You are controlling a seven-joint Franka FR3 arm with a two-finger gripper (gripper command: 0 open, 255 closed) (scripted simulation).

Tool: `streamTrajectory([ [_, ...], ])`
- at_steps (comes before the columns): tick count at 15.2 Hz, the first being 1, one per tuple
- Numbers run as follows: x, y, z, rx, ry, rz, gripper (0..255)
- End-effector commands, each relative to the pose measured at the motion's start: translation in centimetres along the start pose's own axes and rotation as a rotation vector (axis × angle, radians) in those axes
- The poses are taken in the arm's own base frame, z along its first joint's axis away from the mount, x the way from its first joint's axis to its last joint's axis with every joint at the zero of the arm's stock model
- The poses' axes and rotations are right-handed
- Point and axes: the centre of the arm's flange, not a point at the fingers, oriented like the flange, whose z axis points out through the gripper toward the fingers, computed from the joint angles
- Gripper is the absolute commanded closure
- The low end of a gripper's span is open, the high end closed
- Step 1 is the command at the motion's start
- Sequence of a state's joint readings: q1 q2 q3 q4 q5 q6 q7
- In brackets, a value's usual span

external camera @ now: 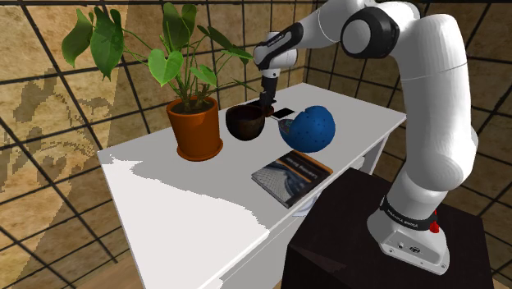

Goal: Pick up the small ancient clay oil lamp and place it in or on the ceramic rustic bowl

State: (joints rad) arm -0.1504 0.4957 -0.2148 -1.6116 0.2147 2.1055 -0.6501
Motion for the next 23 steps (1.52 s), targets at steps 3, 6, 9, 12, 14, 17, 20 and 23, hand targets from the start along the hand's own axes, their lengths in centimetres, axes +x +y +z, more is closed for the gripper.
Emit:
streamTrajectory([
  [3, 5.2, 0.2, 0.3, -0.091, -0.046, -0.194, 0],
  [6, 7.2, 0.1, 0.9, -0.127, -0.064, -0.269, 0],
  [9, 7.1, 0.3, 2.5, -0.127, -0.064, -0.269, 0],
  [12, 7.0, 0.5, 4.1, -0.127, -0.064, -0.269, 0],
  [14, 7.0, 0.5, 4.4, -0.127, -0.064, -0.269, 0],
  [17, 7.0, 0.5, 4.4, -0.127, -0.064, -0.269, 0],
  [20, 7.0, 0.5, 4.4, -0.127, -0.064, -0.269, 0],
  [23, 7.0, 0.5, 4.4, -0.127, -0.064, -0.269, 255],
])
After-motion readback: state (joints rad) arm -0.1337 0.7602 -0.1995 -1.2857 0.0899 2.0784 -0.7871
